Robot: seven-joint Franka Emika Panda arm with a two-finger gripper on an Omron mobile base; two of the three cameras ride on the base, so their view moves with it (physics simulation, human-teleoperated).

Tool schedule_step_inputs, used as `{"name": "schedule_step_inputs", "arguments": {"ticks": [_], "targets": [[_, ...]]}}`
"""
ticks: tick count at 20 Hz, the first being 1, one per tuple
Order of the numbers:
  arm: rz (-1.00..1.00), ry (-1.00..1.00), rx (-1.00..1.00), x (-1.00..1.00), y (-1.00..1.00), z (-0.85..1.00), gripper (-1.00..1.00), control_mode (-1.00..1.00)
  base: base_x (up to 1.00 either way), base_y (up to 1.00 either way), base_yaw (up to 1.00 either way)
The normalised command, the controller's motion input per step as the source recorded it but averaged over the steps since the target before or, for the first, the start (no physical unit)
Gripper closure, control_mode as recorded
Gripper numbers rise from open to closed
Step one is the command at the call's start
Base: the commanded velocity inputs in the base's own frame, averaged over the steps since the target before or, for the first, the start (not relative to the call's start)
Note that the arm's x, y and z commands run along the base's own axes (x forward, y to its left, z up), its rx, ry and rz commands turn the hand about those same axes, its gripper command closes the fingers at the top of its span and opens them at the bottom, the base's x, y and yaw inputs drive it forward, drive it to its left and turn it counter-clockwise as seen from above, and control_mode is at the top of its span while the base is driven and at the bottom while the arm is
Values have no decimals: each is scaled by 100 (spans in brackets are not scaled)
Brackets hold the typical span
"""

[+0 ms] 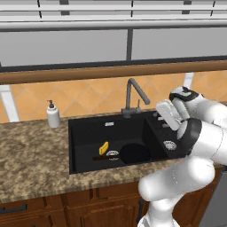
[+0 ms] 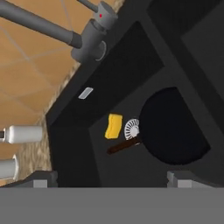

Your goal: Pick the pan and sponge and place them into the sink. Then turn on the water.

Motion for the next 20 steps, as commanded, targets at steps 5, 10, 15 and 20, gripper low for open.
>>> {"name": "schedule_step_inputs", "arguments": {"ticks": [5, 10, 15, 20], "targets": [[0, 0, 2, 88, -19, -11, -100, -100, 0, 0, 0], [0, -5, 2, 36, -15, -15, -100, -100, 0, 0, 0], [0, -10, 1, 10, -1, -12, -100, -100, 0, 0, 0], [0, -12, -2, 44, 7, -17, -100, -100, 0, 0, 0]]}}
